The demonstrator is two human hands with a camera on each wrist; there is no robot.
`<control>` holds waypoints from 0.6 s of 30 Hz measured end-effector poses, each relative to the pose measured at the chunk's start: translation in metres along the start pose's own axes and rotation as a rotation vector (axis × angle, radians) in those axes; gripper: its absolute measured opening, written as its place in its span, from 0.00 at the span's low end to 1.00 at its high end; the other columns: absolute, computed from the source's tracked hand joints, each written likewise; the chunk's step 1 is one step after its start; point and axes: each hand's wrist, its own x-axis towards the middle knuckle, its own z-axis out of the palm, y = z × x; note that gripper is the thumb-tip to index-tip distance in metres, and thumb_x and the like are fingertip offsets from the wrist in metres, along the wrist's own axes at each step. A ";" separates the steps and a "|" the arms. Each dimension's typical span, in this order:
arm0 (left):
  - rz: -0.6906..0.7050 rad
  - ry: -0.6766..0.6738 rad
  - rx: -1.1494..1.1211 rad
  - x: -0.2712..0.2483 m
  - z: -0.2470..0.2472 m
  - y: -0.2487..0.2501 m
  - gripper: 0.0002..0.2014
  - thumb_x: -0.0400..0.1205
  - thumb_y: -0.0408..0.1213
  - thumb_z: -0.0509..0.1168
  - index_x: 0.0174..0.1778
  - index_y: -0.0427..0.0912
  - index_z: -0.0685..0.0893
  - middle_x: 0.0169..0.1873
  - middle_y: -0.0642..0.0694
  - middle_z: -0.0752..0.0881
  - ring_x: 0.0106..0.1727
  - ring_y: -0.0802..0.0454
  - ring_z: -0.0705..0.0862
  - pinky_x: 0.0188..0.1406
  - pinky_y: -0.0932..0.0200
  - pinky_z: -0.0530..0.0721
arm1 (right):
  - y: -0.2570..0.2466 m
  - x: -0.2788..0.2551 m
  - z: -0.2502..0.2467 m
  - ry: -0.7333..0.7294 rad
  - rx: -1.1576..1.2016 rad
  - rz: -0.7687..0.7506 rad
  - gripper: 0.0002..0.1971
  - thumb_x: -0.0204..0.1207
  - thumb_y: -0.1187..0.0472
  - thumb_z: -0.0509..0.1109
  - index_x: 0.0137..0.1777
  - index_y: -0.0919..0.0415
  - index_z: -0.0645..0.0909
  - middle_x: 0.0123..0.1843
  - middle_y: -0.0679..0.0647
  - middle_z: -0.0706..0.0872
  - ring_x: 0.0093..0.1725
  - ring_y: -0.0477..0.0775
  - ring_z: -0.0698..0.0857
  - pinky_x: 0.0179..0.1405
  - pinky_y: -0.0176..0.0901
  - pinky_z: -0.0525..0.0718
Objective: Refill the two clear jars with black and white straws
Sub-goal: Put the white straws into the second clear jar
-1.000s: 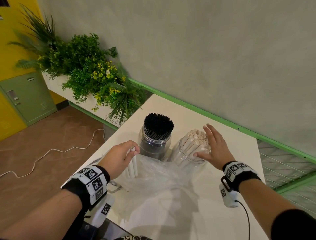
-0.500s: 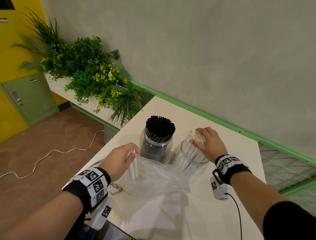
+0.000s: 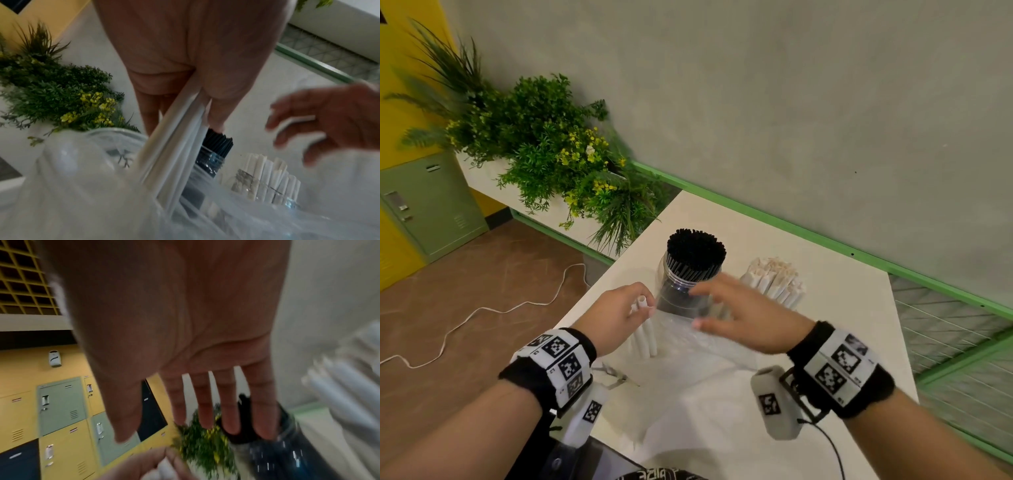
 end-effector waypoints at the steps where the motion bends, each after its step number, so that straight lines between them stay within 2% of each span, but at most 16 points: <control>1: -0.007 -0.016 0.008 -0.001 -0.003 -0.003 0.03 0.82 0.43 0.65 0.49 0.54 0.79 0.48 0.55 0.82 0.44 0.62 0.78 0.39 0.73 0.70 | -0.002 0.004 0.014 -0.093 -0.016 0.022 0.31 0.78 0.41 0.65 0.78 0.52 0.68 0.72 0.50 0.71 0.69 0.48 0.71 0.70 0.41 0.71; 3: -0.028 -0.043 0.013 -0.004 -0.009 -0.009 0.06 0.81 0.43 0.66 0.52 0.56 0.79 0.54 0.55 0.82 0.51 0.58 0.80 0.49 0.64 0.75 | 0.001 0.015 0.041 -0.197 -0.039 0.111 0.34 0.77 0.38 0.66 0.79 0.52 0.65 0.76 0.53 0.67 0.74 0.54 0.69 0.75 0.51 0.69; 5: -0.052 -0.048 -0.015 -0.008 -0.014 -0.012 0.06 0.81 0.41 0.65 0.53 0.54 0.81 0.58 0.52 0.83 0.56 0.55 0.80 0.55 0.58 0.76 | 0.008 0.025 0.064 -0.227 -0.042 0.216 0.37 0.76 0.36 0.66 0.80 0.52 0.61 0.78 0.55 0.64 0.76 0.58 0.68 0.75 0.54 0.69; 7: -0.095 -0.046 -0.088 -0.012 -0.016 -0.015 0.05 0.82 0.40 0.64 0.52 0.53 0.82 0.58 0.49 0.84 0.56 0.51 0.81 0.53 0.58 0.76 | 0.015 0.032 0.081 -0.212 0.011 0.321 0.40 0.74 0.35 0.67 0.81 0.52 0.59 0.80 0.56 0.61 0.76 0.59 0.68 0.76 0.53 0.68; 9: -0.149 -0.044 -0.194 -0.014 -0.016 -0.017 0.05 0.83 0.40 0.63 0.48 0.56 0.83 0.55 0.40 0.86 0.45 0.43 0.82 0.45 0.56 0.77 | 0.023 0.035 0.096 -0.217 0.075 0.403 0.43 0.72 0.35 0.69 0.82 0.53 0.58 0.80 0.56 0.60 0.77 0.59 0.68 0.75 0.52 0.69; 10: -0.170 -0.038 -0.239 -0.015 -0.015 -0.018 0.05 0.83 0.41 0.63 0.47 0.57 0.83 0.54 0.35 0.86 0.38 0.46 0.80 0.40 0.56 0.77 | 0.027 0.036 0.103 -0.244 0.075 0.431 0.44 0.72 0.35 0.69 0.82 0.53 0.57 0.81 0.56 0.59 0.77 0.59 0.68 0.75 0.52 0.69; 11: -0.186 -0.031 -0.270 -0.015 -0.015 -0.020 0.05 0.83 0.41 0.63 0.46 0.57 0.83 0.54 0.31 0.85 0.36 0.48 0.77 0.38 0.57 0.75 | 0.029 0.038 0.109 -0.282 0.050 0.447 0.45 0.72 0.34 0.69 0.82 0.54 0.56 0.81 0.56 0.58 0.77 0.60 0.68 0.76 0.53 0.68; 13: -0.208 -0.021 -0.310 -0.015 -0.013 -0.023 0.06 0.83 0.41 0.63 0.46 0.57 0.82 0.54 0.29 0.84 0.39 0.50 0.76 0.39 0.57 0.74 | 0.030 0.042 0.119 -0.315 -0.019 0.461 0.47 0.71 0.33 0.69 0.83 0.57 0.55 0.81 0.58 0.58 0.78 0.62 0.65 0.76 0.55 0.68; 15: -0.209 -0.014 -0.333 -0.015 -0.012 -0.024 0.06 0.83 0.40 0.63 0.45 0.57 0.82 0.54 0.32 0.85 0.42 0.50 0.77 0.42 0.55 0.76 | 0.021 0.049 0.126 -0.220 -0.047 0.425 0.48 0.70 0.33 0.70 0.82 0.58 0.57 0.80 0.58 0.59 0.77 0.64 0.64 0.75 0.56 0.68; 18: -0.211 -0.006 -0.360 -0.013 -0.012 -0.022 0.07 0.83 0.39 0.63 0.44 0.56 0.83 0.54 0.40 0.86 0.46 0.51 0.79 0.48 0.55 0.79 | 0.001 0.063 0.133 0.024 0.099 0.279 0.47 0.67 0.36 0.75 0.81 0.53 0.58 0.74 0.54 0.61 0.74 0.61 0.64 0.74 0.52 0.68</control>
